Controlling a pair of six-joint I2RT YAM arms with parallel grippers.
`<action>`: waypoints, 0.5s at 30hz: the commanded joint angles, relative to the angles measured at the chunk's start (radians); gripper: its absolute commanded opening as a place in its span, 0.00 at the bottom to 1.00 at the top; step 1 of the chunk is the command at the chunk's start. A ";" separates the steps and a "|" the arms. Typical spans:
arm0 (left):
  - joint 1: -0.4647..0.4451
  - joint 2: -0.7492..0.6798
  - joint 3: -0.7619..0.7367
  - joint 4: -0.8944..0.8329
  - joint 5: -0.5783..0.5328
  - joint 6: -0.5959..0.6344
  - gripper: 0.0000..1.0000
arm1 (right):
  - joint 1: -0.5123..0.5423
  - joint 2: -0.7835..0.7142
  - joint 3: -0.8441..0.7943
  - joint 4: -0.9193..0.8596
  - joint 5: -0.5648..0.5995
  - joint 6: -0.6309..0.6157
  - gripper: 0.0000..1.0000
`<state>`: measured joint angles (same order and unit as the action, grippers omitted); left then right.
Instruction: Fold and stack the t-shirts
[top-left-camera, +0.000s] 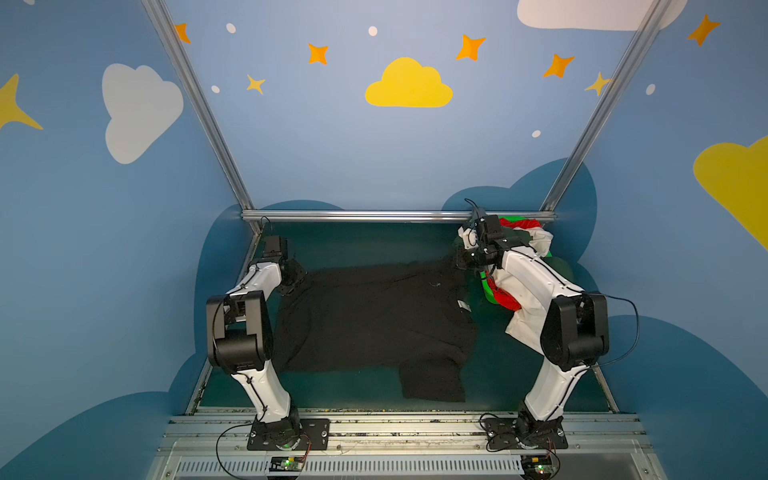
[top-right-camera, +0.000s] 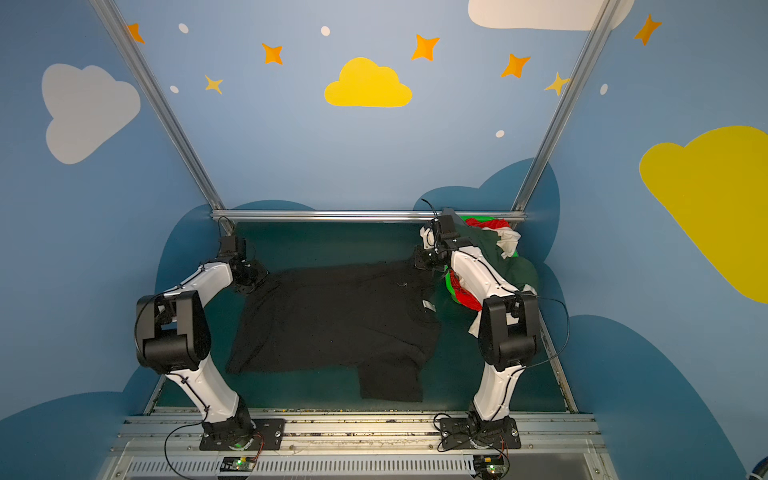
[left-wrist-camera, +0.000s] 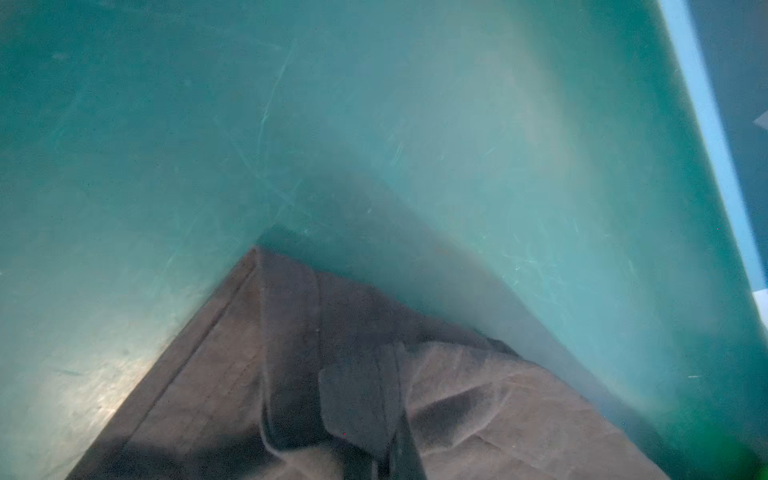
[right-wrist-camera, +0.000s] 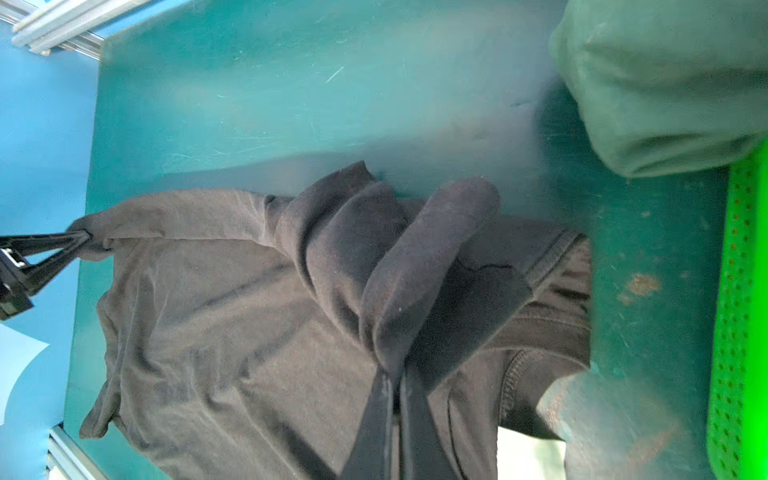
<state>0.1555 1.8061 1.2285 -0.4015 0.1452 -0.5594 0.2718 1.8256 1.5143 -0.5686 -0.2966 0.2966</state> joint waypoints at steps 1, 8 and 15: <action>-0.007 -0.043 -0.062 0.040 -0.025 -0.013 0.04 | -0.004 -0.060 -0.032 -0.004 0.008 0.009 0.00; -0.007 -0.017 -0.055 0.033 -0.063 0.003 0.04 | -0.004 -0.098 -0.086 -0.006 0.012 0.004 0.00; -0.007 0.054 0.058 0.022 -0.069 0.013 0.04 | -0.004 -0.056 -0.057 0.001 0.010 0.014 0.00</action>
<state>0.1493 1.8252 1.2320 -0.3809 0.0978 -0.5606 0.2718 1.7611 1.4361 -0.5667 -0.2932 0.3027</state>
